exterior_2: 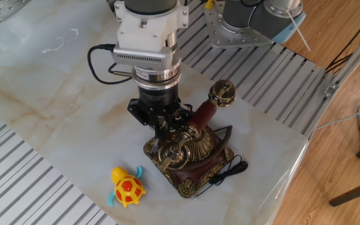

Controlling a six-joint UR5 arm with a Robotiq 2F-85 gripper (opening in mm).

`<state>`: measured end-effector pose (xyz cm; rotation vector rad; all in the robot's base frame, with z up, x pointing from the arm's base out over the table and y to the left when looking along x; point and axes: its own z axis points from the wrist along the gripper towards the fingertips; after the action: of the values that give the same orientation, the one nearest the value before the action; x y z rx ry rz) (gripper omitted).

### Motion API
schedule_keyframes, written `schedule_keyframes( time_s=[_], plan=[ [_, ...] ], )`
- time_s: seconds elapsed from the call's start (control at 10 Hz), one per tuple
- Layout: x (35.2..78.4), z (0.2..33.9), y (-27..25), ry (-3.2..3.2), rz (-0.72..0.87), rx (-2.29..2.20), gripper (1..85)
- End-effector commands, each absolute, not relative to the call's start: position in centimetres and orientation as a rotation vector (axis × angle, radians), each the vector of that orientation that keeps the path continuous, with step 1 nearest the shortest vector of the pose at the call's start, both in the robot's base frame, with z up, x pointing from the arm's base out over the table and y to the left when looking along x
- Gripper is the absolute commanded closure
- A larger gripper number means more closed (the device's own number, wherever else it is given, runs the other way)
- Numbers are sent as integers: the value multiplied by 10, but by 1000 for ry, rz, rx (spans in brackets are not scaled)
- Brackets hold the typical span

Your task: Dial a number on an old rotary phone

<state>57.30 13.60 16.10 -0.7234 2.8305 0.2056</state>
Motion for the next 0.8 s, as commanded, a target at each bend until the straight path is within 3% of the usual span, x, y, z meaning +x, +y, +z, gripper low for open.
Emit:
schedule_keyframes(
  time_s=[0.0, 0.7],
  plan=[
    [576, 164, 139, 2805, 220, -753, 843],
    [573, 160, 121, 2809, 112, -864, 843]
  ],
)
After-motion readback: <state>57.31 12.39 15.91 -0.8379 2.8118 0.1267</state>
